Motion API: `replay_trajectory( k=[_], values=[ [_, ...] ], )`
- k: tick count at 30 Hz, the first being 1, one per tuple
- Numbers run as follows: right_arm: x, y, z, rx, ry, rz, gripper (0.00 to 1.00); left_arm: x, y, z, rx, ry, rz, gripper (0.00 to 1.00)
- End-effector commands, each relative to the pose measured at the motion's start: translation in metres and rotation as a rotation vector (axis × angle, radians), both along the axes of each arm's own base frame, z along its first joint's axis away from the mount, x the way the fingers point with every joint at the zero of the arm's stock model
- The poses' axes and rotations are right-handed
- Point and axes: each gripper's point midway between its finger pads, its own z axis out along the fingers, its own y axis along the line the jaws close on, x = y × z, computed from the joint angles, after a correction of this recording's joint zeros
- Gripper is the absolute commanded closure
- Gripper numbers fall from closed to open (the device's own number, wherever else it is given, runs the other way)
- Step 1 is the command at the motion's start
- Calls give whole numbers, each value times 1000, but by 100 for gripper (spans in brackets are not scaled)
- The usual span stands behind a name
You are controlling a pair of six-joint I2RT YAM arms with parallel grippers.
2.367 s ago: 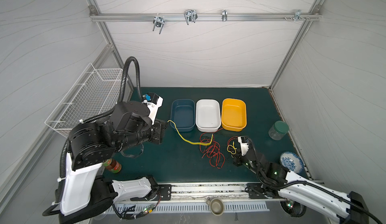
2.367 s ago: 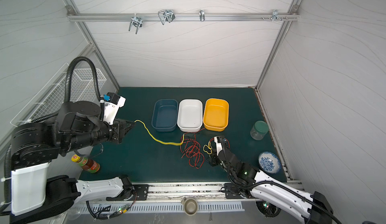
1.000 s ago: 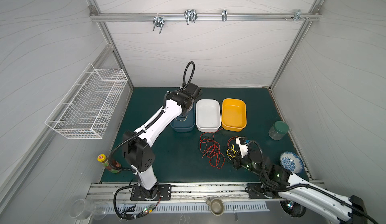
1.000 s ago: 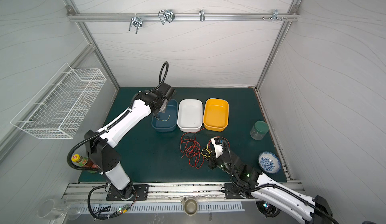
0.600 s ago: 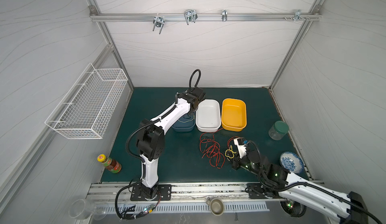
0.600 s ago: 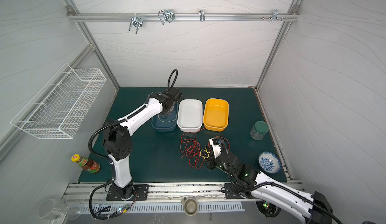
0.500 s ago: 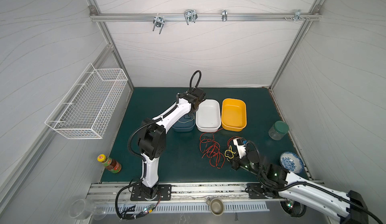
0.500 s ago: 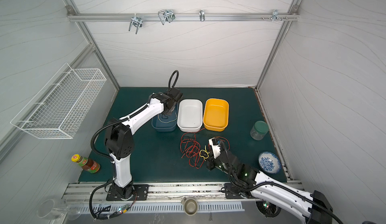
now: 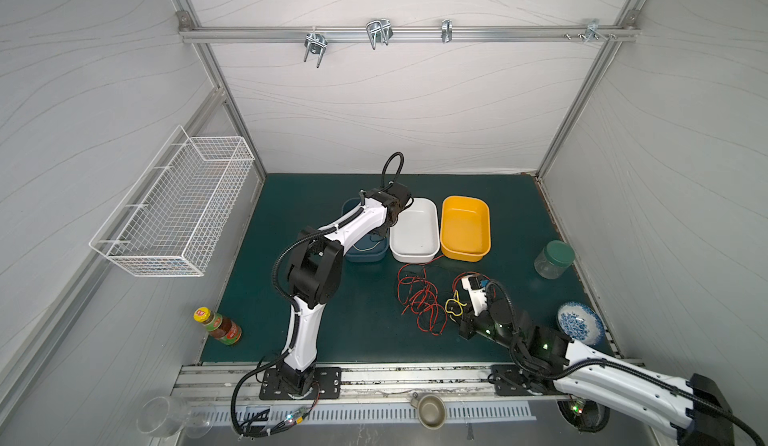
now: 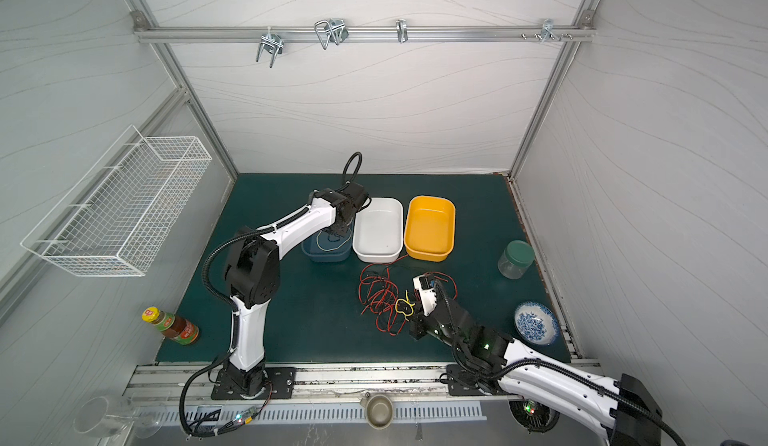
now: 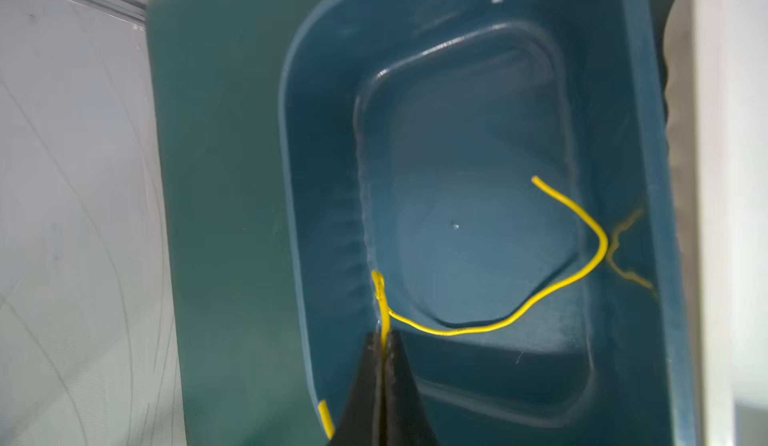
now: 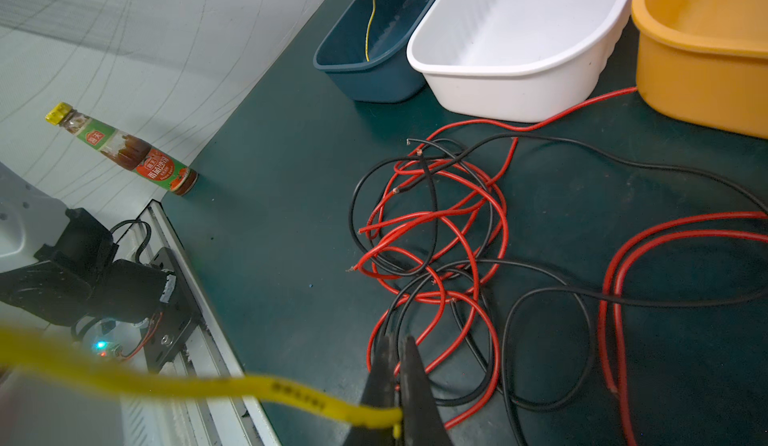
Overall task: Untangle the cables
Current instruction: 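Lower the yellow wire into the blue bin and open the left gripper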
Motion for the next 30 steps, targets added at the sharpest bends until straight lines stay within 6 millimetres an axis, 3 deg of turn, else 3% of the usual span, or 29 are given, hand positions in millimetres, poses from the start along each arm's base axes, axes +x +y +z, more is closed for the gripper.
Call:
replay_trajectory(
  k=[1,5,9,11,16,27,30],
  values=[
    [2,2,7,14,-25,0,100,5,-10,-3,-43,11,-4,100],
    [1,3,6,12,-24,1,100,4,-11,-2,-60,14,-6,100],
    [1,4,6,13,-23,5,100,4,-10,-1,-63,19,-7,93],
    [1,4,6,12,-23,4,100,4,-11,1,-66,17,-7,88],
    [1,3,6,9,-23,3,100,4,-11,15,-82,-6,-7,60],
    [0,4,5,10,-21,5,100,7,-8,47,-103,-69,-8,31],
    [0,3,5,8,-22,2,100,11,-8,51,-98,-77,-5,30]
  ],
)
